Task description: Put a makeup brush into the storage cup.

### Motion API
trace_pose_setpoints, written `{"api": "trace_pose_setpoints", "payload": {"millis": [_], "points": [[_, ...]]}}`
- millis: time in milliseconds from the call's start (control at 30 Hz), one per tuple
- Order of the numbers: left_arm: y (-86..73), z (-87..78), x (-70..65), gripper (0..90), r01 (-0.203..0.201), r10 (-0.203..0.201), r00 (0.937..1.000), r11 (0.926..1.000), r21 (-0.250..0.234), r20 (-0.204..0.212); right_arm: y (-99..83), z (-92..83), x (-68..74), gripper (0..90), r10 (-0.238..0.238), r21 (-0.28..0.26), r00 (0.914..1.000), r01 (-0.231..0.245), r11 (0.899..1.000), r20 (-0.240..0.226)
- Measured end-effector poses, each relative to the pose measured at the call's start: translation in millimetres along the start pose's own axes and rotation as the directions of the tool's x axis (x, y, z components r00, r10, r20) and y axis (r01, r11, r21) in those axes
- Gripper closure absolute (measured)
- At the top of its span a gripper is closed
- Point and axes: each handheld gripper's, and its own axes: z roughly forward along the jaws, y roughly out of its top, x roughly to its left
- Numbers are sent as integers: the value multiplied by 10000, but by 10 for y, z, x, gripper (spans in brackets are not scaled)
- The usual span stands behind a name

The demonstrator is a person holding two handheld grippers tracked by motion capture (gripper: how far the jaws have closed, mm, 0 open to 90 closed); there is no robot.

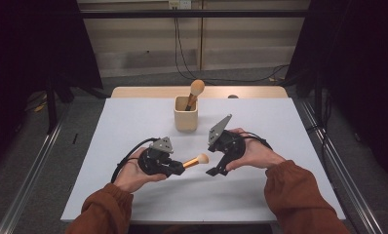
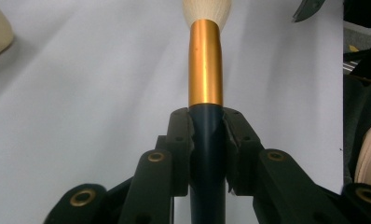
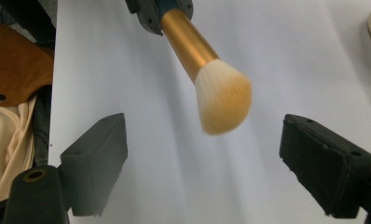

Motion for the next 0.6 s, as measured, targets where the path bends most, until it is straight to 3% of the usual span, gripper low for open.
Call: {"api": "trace_pose_setpoints", "payload": {"millis": [233,300,600], "points": [[-86,-100,55,746,327,-341,9991,9981,-524,-262,-127,-32,-7,106,655,-605,9974,-637,9961,292],[-114,-128,52,745,551,-555,9985,9952,-808,-22,-158,-43,10,64,958,-878,9946,-920,9919,396],[-157,-188,2,745,494,-512,9986,9901,-1315,-103,-289,-103,66,34,1343,-1625,9897,-1248,9788,488]]}}
